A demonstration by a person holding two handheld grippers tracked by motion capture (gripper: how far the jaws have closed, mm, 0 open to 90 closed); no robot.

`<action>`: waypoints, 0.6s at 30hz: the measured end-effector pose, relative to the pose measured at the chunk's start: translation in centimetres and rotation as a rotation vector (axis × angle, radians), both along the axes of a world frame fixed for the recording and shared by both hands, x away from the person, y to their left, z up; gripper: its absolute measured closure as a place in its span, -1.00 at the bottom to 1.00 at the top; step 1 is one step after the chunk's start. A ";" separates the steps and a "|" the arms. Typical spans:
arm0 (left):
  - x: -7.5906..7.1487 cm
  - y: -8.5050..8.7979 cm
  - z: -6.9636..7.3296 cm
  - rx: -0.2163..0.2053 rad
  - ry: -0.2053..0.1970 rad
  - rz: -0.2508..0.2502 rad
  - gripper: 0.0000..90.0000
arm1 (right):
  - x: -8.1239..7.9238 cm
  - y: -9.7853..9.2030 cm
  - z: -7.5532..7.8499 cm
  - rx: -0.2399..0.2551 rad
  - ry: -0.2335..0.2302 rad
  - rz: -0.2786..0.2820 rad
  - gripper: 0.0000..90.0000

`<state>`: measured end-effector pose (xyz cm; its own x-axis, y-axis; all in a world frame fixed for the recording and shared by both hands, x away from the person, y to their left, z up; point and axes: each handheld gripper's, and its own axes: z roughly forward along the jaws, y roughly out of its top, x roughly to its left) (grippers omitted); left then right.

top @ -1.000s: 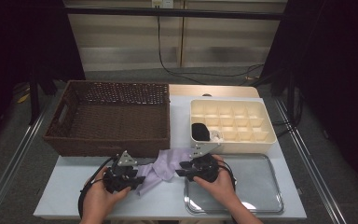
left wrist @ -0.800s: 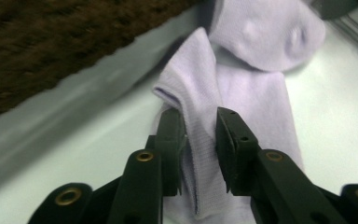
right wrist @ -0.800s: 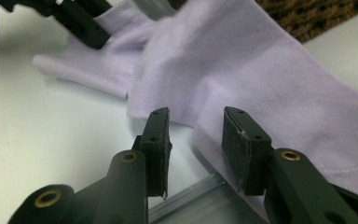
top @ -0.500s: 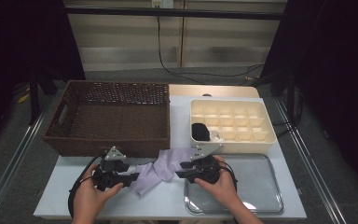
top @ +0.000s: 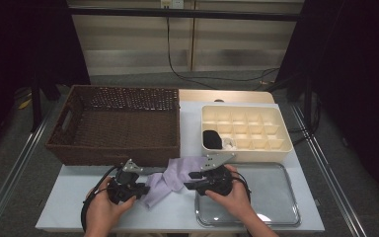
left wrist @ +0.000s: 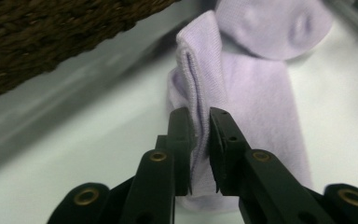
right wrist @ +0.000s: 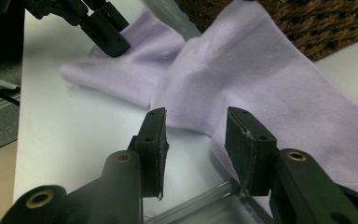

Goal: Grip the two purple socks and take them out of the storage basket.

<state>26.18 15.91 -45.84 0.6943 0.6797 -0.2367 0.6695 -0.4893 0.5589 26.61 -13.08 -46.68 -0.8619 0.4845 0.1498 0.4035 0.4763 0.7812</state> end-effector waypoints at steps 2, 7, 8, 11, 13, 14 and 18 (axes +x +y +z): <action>-0.1 -0.9 -0.2 0.003 -0.008 -0.021 0.78 | -0.2 0.3 0.1 0.003 -0.002 0.017 0.30; 0.1 -1.2 -0.2 -0.016 -0.049 -0.005 0.35 | -0.6 1.2 0.5 0.009 -0.010 0.053 0.30; 0.1 -1.0 -0.1 -0.012 -0.069 0.009 0.22 | -0.7 1.4 0.6 0.013 -0.011 0.061 0.30; 0.2 -0.2 0.2 -0.001 -0.095 0.021 0.06 | -0.8 2.2 0.7 0.019 -0.009 0.085 0.30; 0.3 0.2 0.5 0.014 -0.118 0.031 -0.05 | -1.0 2.9 0.9 0.019 -0.006 0.103 0.30; 0.4 0.4 0.6 0.014 -0.126 0.035 -0.06 | -1.1 3.3 0.9 0.021 -0.005 0.115 0.31; 0.5 1.0 0.9 0.027 -0.134 0.065 -0.11 | -1.7 5.5 0.9 0.013 0.001 0.193 0.31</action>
<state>26.67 16.95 -44.89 0.6728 0.7290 -0.1258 0.6206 -0.4636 0.6324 24.88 -7.57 -45.80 -0.9384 0.3085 0.1557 0.3064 0.5345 0.7877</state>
